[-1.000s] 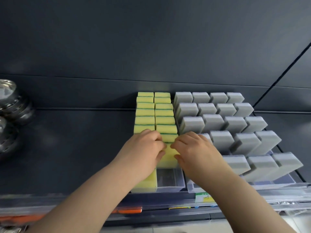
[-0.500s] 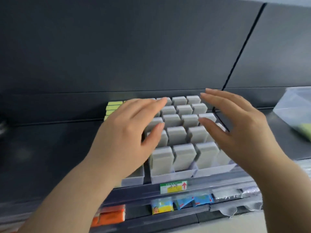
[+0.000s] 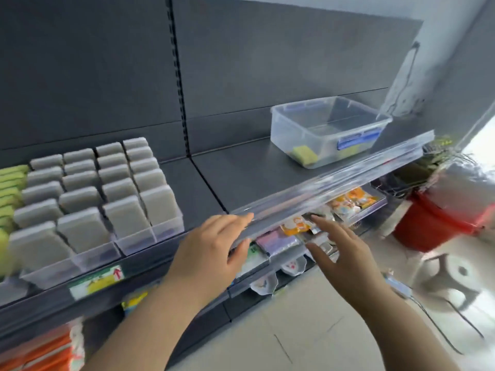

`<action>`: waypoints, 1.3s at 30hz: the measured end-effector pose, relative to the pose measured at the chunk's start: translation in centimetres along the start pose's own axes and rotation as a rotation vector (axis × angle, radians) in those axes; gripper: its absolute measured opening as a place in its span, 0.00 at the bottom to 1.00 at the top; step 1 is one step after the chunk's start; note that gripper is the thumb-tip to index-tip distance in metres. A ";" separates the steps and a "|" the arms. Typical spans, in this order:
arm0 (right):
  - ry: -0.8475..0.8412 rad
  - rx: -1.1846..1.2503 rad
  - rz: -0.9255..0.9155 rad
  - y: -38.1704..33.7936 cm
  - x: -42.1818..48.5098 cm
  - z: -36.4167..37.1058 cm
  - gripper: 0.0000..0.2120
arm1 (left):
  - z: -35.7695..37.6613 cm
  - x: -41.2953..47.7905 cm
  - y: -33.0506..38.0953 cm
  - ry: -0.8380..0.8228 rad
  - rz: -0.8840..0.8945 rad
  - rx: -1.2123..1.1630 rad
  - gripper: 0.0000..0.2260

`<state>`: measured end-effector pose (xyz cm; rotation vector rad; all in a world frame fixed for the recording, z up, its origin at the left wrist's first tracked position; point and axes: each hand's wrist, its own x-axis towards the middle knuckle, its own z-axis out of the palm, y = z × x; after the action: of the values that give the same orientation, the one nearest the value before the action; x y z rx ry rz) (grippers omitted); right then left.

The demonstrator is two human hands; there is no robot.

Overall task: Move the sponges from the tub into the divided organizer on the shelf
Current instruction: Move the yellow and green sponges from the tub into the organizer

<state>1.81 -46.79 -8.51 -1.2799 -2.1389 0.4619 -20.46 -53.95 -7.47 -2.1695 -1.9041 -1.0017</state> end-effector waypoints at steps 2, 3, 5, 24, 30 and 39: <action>-0.019 -0.018 0.046 2.6 -1.7 -0.6 0.23 | 2.6 0.3 1.5 -0.053 0.016 -0.007 0.16; -0.031 -0.017 0.063 3.8 -2.3 -0.9 0.23 | 3.7 0.5 2.0 -0.084 0.032 -0.001 0.16; -0.049 -0.014 0.105 5.7 -3.3 -1.3 0.24 | 5.8 1.1 2.8 -0.148 0.064 0.008 0.16; -0.010 -0.066 0.193 24.9 16.0 -7.8 0.24 | 21.6 26.2 2.9 -0.063 0.140 -0.056 0.17; 0.096 0.021 0.102 28.5 24.4 -10.1 0.21 | 23.2 34.5 2.5 0.044 0.158 -0.063 0.16; 0.187 0.223 -0.177 31.5 40.4 -12.0 0.14 | 25.0 40.5 1.0 0.091 -0.110 0.034 0.18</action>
<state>16.31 3.59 -4.61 -0.9615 -1.9611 0.4711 -8.80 -7.79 -5.69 -1.9842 -2.0019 -1.0580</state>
